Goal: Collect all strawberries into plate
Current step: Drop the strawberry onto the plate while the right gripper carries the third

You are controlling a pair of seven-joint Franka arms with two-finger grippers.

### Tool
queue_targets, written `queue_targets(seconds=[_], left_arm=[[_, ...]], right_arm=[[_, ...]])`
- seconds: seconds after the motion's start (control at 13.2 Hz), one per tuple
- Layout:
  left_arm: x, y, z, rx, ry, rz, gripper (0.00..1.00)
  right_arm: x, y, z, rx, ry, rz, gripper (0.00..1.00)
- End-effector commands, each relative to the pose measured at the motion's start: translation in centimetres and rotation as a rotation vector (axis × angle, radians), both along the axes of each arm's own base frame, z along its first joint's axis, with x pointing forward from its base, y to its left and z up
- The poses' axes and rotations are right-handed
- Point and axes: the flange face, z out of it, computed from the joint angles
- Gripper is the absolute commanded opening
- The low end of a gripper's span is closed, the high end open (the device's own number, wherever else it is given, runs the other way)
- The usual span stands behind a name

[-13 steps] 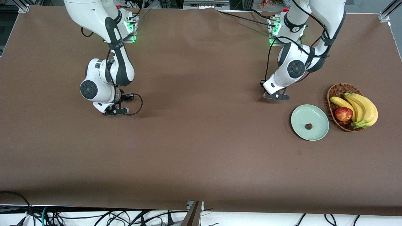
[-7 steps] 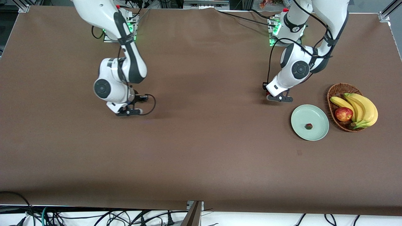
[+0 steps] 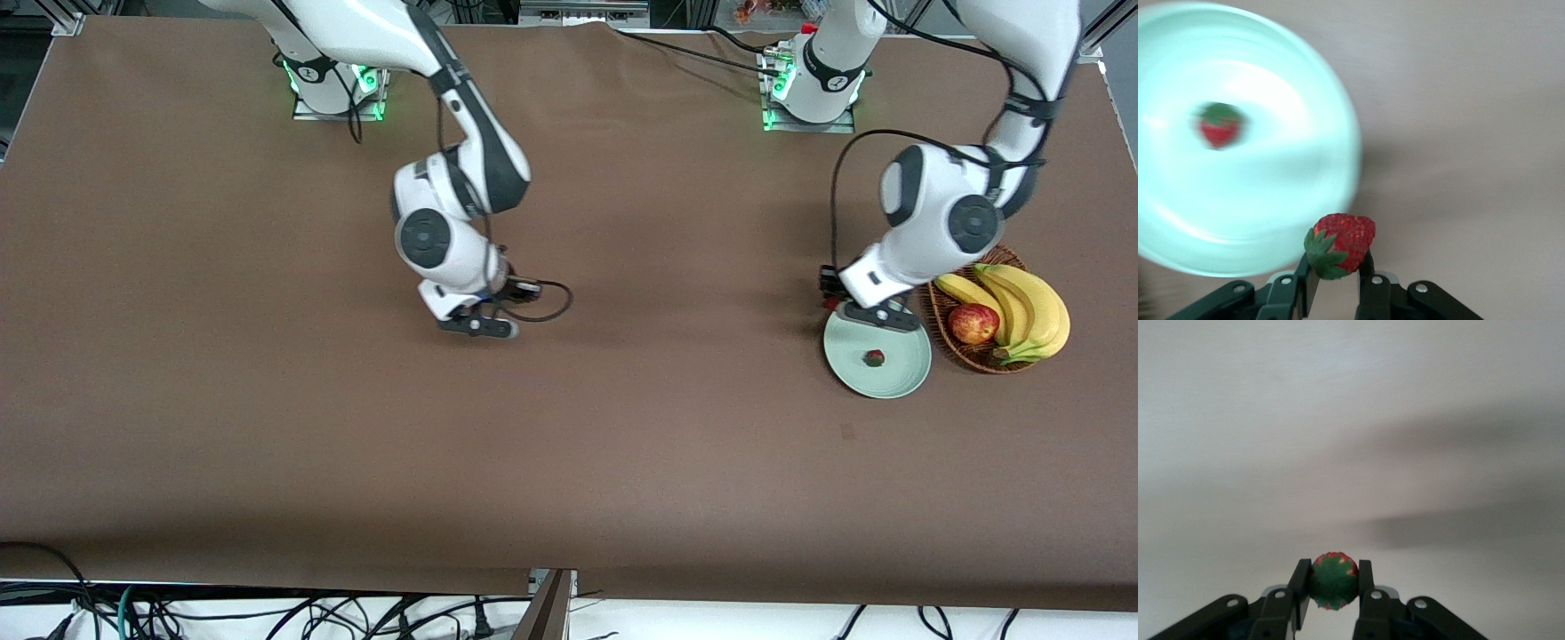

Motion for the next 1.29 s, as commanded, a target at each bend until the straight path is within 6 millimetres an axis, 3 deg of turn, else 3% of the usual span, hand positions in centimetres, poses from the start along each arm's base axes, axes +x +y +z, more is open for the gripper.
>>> queue_targets(seconds=[0.0, 0.08, 0.15, 0.3, 0.46, 0.53, 0.61, 0.68, 0.76, 0.91, 1.22], left_arm=[[1.9, 4.7, -2.0, -0.002, 0.015, -0.045, 0.16], [2.1, 5.2, -2.2, -0.003, 0.013, -0.044, 0.29], [2.1, 5.3, -2.3, -0.003, 0.013, -0.042, 0.56], [2.3, 5.1, -2.0, -0.003, 0.01, -0.045, 0.99], [3.1, 4.3, -1.2, -0.008, -0.003, -0.033, 1.0], [3.3, 4.0, -0.8, -0.007, -0.009, -0.033, 1.0], [3.7, 4.0, -0.5, -0.007, -0.016, -0.032, 1.0], [3.8, 3.7, -0.3, -0.009, -0.021, -0.031, 1.0], [4.0, 3.3, -0.2, -0.01, -0.024, -0.033, 1.0], [4.2, 0.4, 0.0, -0.017, -0.025, -0.009, 1.0], [3.9, -8.7, 0.5, -0.039, -0.018, 0.15, 1.0]], right_arm=[[-0.5, 6.9, -1.5, 0.026, 0.035, -0.1, 0.28], [-1.1, 9.3, -1.8, 0.037, 0.026, -0.141, 0.29], [-1.6, 11.6, -2.0, 0.06, -0.003, -0.186, 0.3], [-2.5, 15.5, -2.9, 0.137, -0.058, -0.276, 0.36], [-3.2, 18.1, -4.0, 0.239, -0.091, -0.434, 0.42], [-3.6, 18.7, -4.0, 0.274, -0.108, -0.48, 0.53], [-3.7, 18.8, -3.9, 0.281, -0.107, -0.497, 0.78], [-3.6, 18.8, -3.5, 0.283, -0.108, -0.497, 0.86], [-3.4, 18.7, -3.1, 0.285, -0.105, -0.499, 0.88], [-2.7, 18.0, -1.4, 0.262, -0.079, -0.49, 0.88], [1.3, 13.2, 2.6, 0.156, -0.019, -0.377, 0.9]])
